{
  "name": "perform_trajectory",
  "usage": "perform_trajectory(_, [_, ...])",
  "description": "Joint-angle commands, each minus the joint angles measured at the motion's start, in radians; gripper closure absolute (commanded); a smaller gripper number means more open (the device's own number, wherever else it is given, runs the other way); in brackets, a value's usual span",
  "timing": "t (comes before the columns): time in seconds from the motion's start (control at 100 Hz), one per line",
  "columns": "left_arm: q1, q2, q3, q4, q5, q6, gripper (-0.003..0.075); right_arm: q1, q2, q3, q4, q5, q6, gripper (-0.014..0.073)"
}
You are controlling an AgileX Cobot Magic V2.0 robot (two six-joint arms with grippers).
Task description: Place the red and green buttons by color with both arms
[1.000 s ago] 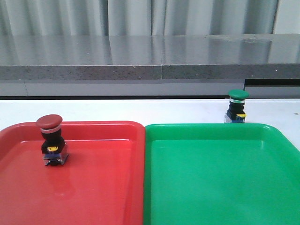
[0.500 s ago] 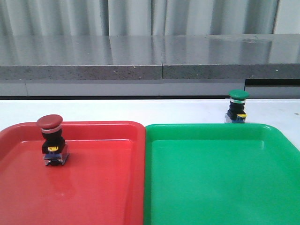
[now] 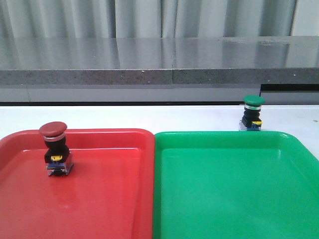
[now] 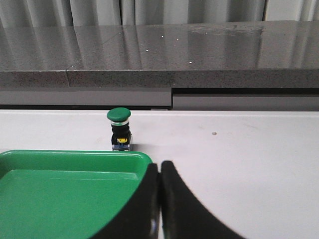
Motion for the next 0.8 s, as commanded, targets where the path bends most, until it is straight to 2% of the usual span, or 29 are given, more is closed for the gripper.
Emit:
perform_trajectory(0.0, [0.016,-0.037,0.002,-0.001,-0.085,-0.034,0.0739,-0.003,-0.021,-0.014,-0.008,-0.085,-0.003,0.066])
perform_trajectory(0.27, [0.021,-0.071,0.072,0.0,-0.084,-0.099,0.0739,-0.003,-0.021,-0.014,-0.008,-0.084,-0.003,0.066])
perform_trajectory(0.79, [0.021,-0.071,0.087,-0.009,-0.099,-0.099,0.0739,-0.003,-0.021,-0.014,-0.008,-0.084,-0.003,0.066])
